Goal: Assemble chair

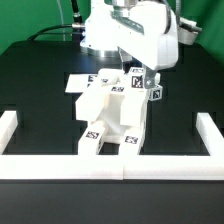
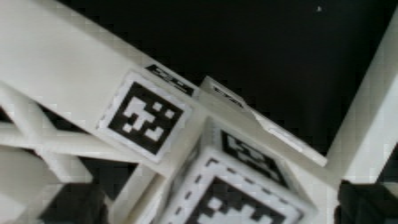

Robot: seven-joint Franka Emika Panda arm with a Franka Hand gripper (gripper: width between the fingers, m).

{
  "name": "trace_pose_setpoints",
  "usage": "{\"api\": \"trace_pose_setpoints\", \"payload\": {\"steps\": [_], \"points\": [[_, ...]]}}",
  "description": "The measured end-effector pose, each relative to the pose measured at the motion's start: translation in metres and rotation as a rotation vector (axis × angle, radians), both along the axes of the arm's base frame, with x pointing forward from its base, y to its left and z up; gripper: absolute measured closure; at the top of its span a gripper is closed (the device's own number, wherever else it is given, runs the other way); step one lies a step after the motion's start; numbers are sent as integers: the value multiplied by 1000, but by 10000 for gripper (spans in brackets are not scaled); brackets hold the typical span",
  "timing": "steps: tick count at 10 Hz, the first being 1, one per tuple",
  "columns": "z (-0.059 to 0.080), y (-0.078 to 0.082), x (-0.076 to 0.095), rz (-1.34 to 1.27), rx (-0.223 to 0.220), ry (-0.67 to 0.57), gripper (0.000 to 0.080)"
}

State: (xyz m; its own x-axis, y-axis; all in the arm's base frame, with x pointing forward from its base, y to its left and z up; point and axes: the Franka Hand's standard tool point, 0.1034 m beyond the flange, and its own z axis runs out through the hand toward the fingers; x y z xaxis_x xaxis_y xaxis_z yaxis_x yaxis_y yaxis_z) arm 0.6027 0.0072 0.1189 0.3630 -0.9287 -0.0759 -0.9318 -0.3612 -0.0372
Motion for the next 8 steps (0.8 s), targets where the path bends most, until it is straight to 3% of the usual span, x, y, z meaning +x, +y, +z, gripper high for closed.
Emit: {"api": "trace_pose_setpoints", "payload": {"steps": [8], "points": [[4, 7, 4, 749, -23, -37, 151]]}}
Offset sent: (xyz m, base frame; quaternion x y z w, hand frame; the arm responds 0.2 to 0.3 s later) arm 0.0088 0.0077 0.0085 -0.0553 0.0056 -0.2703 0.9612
